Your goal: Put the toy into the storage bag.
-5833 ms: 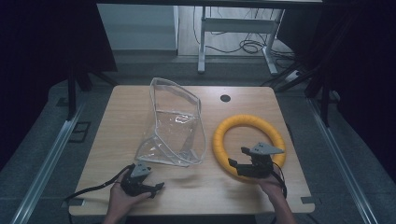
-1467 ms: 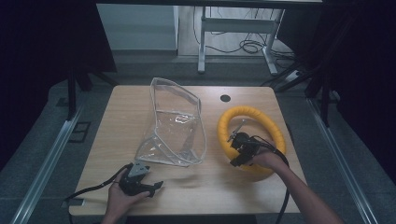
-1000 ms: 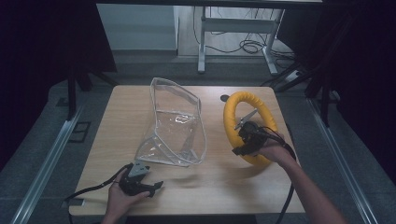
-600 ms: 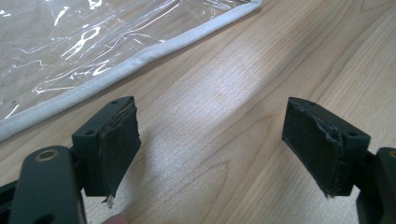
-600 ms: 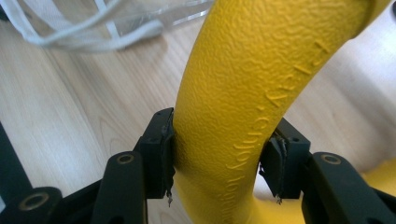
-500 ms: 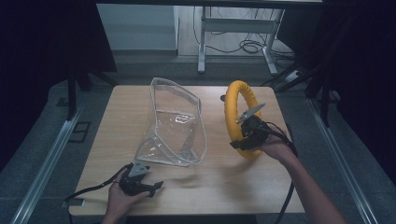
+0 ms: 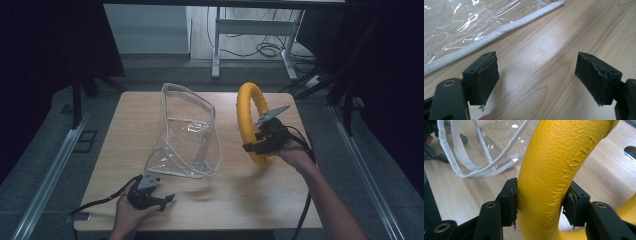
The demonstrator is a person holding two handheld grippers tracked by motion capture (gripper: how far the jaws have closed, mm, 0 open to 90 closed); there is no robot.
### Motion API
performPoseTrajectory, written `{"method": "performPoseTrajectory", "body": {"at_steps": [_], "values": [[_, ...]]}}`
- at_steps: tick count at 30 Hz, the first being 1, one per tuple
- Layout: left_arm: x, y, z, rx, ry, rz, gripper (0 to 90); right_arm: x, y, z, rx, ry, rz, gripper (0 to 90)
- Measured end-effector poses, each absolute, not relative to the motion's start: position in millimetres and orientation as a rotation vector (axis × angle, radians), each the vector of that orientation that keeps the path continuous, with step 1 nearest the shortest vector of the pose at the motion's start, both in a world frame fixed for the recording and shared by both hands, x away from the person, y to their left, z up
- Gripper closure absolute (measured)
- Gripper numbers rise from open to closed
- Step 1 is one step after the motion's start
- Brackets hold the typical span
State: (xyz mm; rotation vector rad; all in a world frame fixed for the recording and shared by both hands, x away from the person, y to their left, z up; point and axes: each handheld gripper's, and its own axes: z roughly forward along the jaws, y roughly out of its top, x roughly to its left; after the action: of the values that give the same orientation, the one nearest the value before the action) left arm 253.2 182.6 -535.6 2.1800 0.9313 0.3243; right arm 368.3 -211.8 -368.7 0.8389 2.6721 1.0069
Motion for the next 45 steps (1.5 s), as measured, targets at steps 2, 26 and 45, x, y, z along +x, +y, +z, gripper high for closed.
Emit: {"method": "performPoseTrajectory", "body": {"at_steps": [2,26,45], "values": [[253.1,182.1,-535.9,2.175,0.933,0.322,18.9,367.8,-213.0,-364.7,0.831,2.653,1.025,50.9],[253.1,182.3,-535.6,2.177,0.934,0.322,18.9,361.8,-218.7,-331.5,0.796,2.525,1.247,50.8],[253.2,181.7,-536.4,2.18,0.936,0.319,18.9,361.0,-204.7,-320.6,0.748,2.494,1.361,50.7]]}}
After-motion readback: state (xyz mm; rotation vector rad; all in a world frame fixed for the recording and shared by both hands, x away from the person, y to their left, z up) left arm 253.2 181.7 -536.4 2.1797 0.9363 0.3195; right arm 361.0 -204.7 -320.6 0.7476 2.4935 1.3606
